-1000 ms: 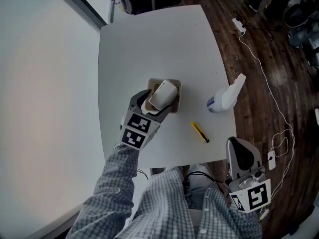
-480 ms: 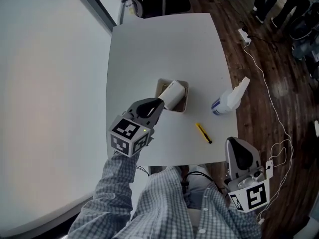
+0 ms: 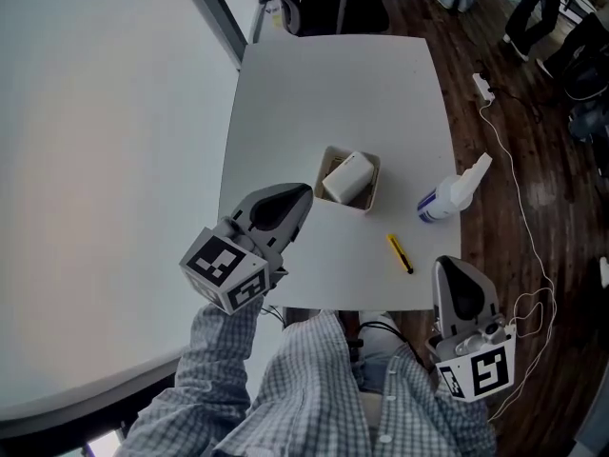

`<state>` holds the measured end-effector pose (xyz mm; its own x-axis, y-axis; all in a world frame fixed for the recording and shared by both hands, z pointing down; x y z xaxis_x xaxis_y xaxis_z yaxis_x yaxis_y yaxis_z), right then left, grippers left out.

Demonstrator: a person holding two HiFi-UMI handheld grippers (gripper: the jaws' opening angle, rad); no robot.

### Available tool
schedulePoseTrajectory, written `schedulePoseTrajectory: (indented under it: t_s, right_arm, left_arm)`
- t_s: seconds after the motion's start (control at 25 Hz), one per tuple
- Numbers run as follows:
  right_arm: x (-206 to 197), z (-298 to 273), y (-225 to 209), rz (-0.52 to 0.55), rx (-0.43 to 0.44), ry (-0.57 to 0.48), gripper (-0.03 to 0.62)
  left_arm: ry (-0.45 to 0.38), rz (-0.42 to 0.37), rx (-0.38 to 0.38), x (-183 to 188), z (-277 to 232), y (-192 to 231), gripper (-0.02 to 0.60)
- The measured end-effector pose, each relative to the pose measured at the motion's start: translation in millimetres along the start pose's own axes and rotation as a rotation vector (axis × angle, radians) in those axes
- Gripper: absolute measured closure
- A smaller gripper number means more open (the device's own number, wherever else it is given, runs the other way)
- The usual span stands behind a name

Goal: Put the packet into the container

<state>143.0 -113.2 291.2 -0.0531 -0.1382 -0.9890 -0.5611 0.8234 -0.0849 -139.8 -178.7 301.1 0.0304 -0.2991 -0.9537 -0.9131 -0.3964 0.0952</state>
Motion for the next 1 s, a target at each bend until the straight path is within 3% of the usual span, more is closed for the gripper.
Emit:
schedulePoseTrajectory:
  t_s: [0.44,1.0]
  right_arm:
    - [15.1,-18.9,1.9,0.059,0.061,-0.039,0.581]
    - [24.8,-37.4,8.1,0.111,0.108,-0.028,0.582]
  left_arm:
    - [-0.039,-0.010,0.007,9.4,47.7,-16.1,0.574]
    - [-0.069,0.088,0.019,-3.4,83.3,-24.0,0.574]
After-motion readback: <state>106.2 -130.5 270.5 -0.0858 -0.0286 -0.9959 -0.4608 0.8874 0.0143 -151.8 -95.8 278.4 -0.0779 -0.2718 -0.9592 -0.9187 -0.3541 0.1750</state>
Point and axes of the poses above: the fingertips, and each gripper's own axes: z backward along the fingers, y to its left, x out of its top, the point moved 7 cm from there along z, backward along the fingers, and after that the axes turned 12 degrees about x, right-handed, at the moved point
